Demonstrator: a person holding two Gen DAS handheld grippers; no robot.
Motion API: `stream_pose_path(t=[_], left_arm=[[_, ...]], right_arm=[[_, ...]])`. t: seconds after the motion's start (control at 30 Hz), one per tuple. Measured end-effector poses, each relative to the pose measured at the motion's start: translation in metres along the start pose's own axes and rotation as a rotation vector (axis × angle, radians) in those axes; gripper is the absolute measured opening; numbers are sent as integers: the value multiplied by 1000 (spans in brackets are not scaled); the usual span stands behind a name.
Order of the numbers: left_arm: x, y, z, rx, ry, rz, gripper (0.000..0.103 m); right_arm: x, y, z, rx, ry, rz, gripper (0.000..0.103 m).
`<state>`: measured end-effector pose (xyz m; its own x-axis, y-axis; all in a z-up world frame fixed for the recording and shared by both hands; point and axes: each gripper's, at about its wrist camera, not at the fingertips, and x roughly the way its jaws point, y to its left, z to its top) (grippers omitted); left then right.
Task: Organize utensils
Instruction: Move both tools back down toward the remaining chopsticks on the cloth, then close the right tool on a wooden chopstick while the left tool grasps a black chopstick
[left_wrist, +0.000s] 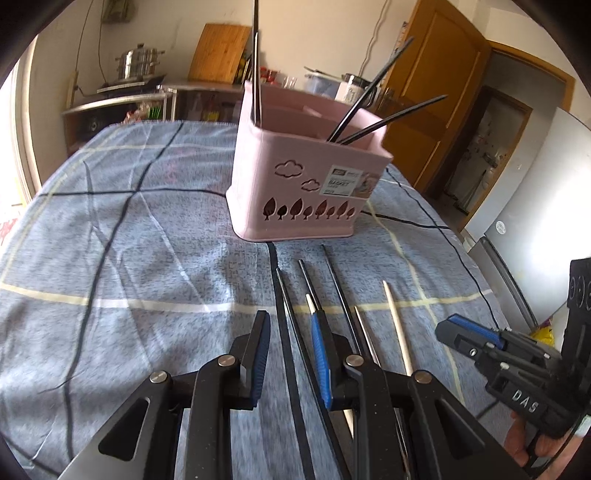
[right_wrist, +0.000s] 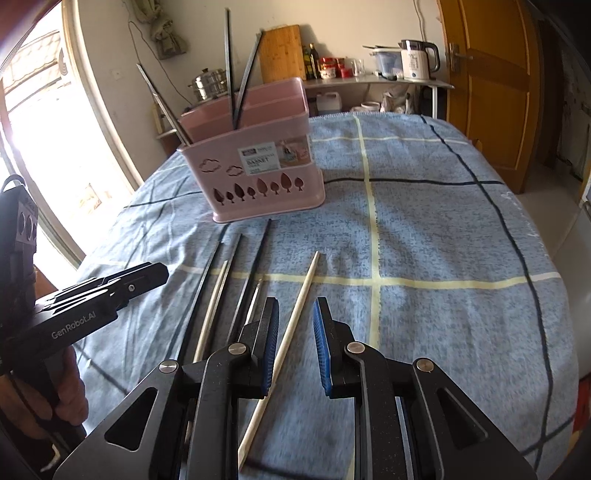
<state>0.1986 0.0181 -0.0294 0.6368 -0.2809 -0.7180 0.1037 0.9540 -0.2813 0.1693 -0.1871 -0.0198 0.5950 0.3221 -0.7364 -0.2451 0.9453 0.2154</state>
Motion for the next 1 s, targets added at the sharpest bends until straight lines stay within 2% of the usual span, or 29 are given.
stream_pose_path(t=[0.4, 0.5, 0.6, 0.67, 0.73, 1.0], left_arm=[[46, 1, 16, -11, 51, 18, 22], [55, 2, 15, -15, 74, 37, 22], [57, -2, 15, 15, 64, 62, 20], [58, -6, 15, 40, 67, 93, 8], [57, -5, 14, 51, 75, 93, 7], [43, 8, 7, 39, 98, 98, 7]], right_arm=[[50, -7, 11, 21, 87, -15, 20], [52, -7, 12, 13, 80, -21, 20], [55, -6, 13, 2, 79, -34, 16], [55, -6, 13, -7, 80, -42, 14], [54, -8, 13, -7, 84, -42, 10], [51, -21, 15, 30, 117, -32, 10]])
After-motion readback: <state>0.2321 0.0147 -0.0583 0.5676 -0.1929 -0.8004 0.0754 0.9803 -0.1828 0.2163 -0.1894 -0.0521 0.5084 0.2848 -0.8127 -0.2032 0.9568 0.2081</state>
